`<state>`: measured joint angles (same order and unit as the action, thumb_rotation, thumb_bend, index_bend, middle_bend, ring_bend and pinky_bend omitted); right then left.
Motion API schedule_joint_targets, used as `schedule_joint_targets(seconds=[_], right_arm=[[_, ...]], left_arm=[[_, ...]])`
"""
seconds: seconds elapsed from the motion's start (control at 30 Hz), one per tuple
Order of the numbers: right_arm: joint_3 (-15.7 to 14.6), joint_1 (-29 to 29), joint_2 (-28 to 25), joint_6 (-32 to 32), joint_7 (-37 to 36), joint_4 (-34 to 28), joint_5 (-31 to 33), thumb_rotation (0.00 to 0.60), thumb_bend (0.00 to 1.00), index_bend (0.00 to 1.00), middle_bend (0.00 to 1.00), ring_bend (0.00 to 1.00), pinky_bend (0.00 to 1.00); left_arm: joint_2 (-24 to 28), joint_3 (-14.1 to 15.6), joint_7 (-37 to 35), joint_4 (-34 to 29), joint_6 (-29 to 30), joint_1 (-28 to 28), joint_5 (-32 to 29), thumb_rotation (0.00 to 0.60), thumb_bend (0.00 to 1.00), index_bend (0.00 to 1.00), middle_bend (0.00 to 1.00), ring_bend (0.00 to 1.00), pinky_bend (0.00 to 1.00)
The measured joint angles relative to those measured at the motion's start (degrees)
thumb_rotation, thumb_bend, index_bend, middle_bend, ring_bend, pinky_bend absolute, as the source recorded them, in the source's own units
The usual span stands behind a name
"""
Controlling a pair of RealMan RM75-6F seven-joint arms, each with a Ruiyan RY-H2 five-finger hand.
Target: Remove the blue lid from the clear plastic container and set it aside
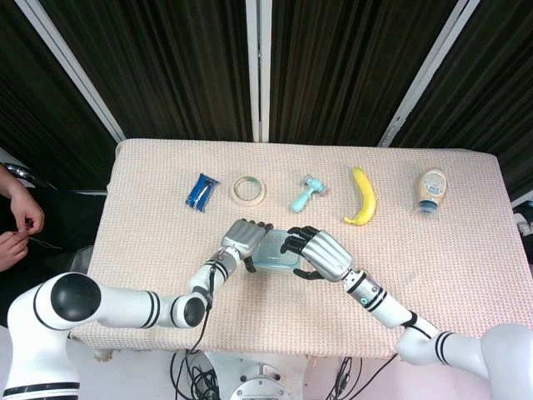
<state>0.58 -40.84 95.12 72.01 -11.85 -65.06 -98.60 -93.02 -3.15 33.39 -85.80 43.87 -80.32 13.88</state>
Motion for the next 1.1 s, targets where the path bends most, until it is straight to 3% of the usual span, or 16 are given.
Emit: schedule_joint_targets(seconds=[0.17,0.47,0.7,0.83,1.1], right_arm=[[-0.1,0.0,1.7,0.6,1.2,1.6,-0.5,0.600,0.55,0.48,0.42,0.28,0.42],[0.5,0.3,2.2,2.5,0.9,2.2,-0.8,0.600,0.59,0.51,0.44,0.30,0.43],[0.5,0.5,2.1,2.1,2.1,2.0,-0.4,0.600,0.60,0.52,0.44,0.30,0.44],[0.3,0.2,2.8,1.7,2.4,2.2,-0.6,0.600,0.60,0.54,0.44,0.31,0.44],[0.1,0.4,3.8,2.0,2.5,3.1,-0.7,0.600,0.61,0.72,0.53,0.36,0.47]], left_arm=[[1.8,-0.6,-1.4,-1.9,-2.5,0.5,0.3,0.600,0.00,0.19,0.28,0.18,0.21],[2.0,0.3,-1.2,-2.8,-0.1,1.1,2.3,0.600,0.00,0.18,0.28,0.18,0.21],[2.0,0.1,-1.3,-3.3,0.6,1.7,3.4,0.600,0.00,0.10,0.25,0.15,0.20],[2.3,-0.1,-1.6,-3.8,0.6,2.0,3.9,0.600,0.00,0.03,0.18,0.09,0.20],[2.6,-0.3,-2.1,-4.4,2.0,3.0,4.5,0.600,0.00,0.00,0.09,0.00,0.11]])
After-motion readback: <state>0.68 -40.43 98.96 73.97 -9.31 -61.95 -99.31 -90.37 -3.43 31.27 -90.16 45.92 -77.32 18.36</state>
